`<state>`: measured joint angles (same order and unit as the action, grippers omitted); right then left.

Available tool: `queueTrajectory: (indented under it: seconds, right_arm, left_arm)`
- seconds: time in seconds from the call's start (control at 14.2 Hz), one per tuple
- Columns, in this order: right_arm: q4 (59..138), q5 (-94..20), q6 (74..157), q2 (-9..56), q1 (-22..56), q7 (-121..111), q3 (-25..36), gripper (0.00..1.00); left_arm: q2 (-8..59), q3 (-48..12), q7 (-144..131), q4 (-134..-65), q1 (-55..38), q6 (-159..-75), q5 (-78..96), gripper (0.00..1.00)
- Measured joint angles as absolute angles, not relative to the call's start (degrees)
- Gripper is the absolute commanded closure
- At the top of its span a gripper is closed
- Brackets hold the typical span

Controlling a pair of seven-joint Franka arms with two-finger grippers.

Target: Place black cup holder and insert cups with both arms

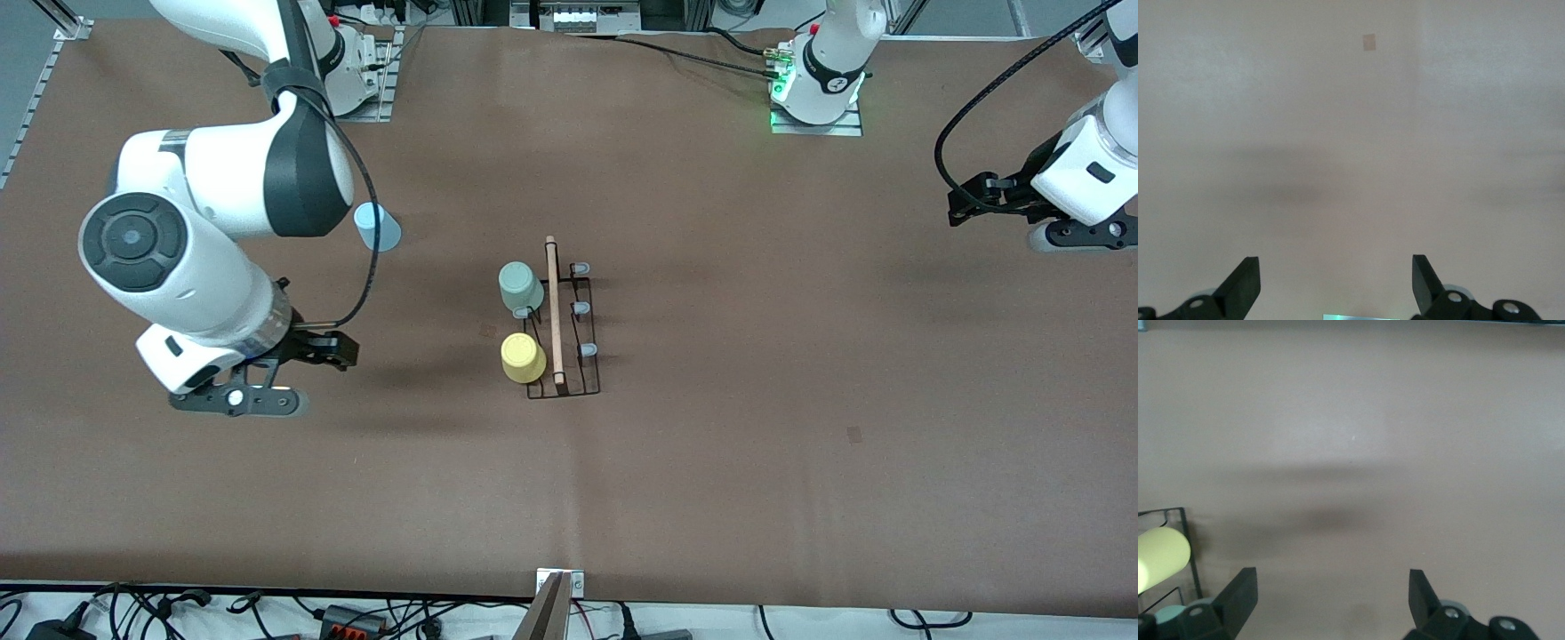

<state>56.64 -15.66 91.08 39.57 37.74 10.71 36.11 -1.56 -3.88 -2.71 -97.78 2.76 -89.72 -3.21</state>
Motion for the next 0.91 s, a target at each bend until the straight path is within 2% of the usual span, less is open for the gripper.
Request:
queueTrajectory:
  seconds: [0.14, 0.28, 0.56, 0.7, 0.91]
  right_arm:
    - [57.0, -15.4, 91.2, 37.7, 33.0, 10.7, 32.1, 0.0]
    - [59.9, -11.5, 92.7, 33.3, 24.4, 10.6, 22.9, 0.0]
    - [70.5, -1.8, 94.1, 21.8, 4.9, 8.5, 2.9, 0.0]
    - [74.5, -1.0, 94.1, 17.5, -1.1, 4.1, -1.1, 0.0]
    - [77.1, -0.7, 93.9, 14.2, -3.0, -0.1, -0.7, 0.0]
  left_arm:
    - [-1.6, -3.9, -2.7, -97.8, 2.8, -89.7, -3.2, 0.0]
    - [-1.6, -3.8, -2.7, -97.8, 2.8, -89.7, -3.2, 0.0]
    - [-1.6, -3.8, -2.7, -97.8, 2.9, -89.7, -3.2, 0.0]
    - [-1.6, -3.8, -2.7, -97.8, 2.9, -89.7, -3.2, 0.0]
    - [-1.6, -3.8, -2.7, -97.8, 2.9, -89.7, -3.2, 0.0]
